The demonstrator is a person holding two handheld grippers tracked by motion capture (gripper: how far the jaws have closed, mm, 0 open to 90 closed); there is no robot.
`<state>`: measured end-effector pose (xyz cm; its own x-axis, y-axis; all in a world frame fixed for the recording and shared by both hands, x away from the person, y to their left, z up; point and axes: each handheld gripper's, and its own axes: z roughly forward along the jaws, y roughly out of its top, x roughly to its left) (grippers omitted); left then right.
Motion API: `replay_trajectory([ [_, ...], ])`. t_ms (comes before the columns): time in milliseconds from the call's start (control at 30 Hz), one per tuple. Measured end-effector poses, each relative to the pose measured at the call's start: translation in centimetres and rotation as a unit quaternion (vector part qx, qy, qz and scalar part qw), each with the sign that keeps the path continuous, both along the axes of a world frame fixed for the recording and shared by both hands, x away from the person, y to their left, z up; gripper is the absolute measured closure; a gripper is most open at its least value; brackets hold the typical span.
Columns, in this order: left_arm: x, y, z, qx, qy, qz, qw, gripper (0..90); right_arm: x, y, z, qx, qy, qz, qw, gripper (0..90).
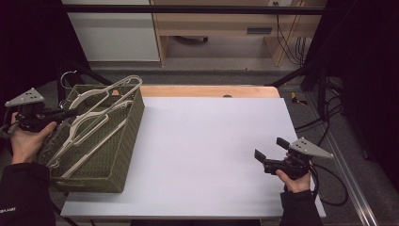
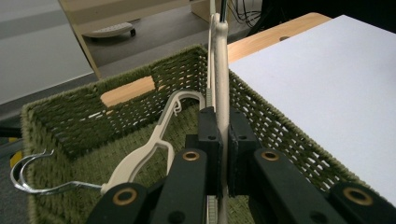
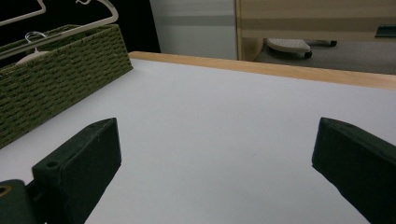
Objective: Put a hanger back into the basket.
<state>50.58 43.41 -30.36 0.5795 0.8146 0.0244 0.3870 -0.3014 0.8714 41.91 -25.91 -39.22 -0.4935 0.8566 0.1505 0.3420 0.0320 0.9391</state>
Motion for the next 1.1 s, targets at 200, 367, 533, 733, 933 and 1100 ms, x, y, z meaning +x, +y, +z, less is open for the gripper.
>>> replay_trajectory([
  [200,-0.1,0.7,-0.8,0.008,0.018,0.01,0.9998,86.4,0.0,0.0,0.0,-0.001,0.001,0.0,1.0,2.0],
  [367,0.2,0.7,-2.1,0.015,0.054,0.014,0.9983,86.5,0.0,0.0,0.0,0.0,0.0,0.001,1.0,2.0],
  [533,0.5,0.6,-3.9,-0.001,0.084,0.021,0.9963,86.4,0.0,0.0,0.0,0.0,0.0,0.0,1.0,2.1],
  [733,0.8,0.3,-5.8,-0.015,0.109,0.027,0.9935,86.4,-0.1,-0.1,0.0,0.0,0.001,0.001,1.0,2.1],
  [933,0.7,0.6,-6.8,-0.029,0.109,0.074,0.9908,84.8,-0.1,-0.2,0.1,0.003,-0.001,0.002,1.0,2.2],
  [1100,1.0,0.9,-7.0,0.012,0.128,0.142,0.9814,75.9,-0.1,-0.1,0.1,0.004,0.0,0.001,1.0,2.2],
])
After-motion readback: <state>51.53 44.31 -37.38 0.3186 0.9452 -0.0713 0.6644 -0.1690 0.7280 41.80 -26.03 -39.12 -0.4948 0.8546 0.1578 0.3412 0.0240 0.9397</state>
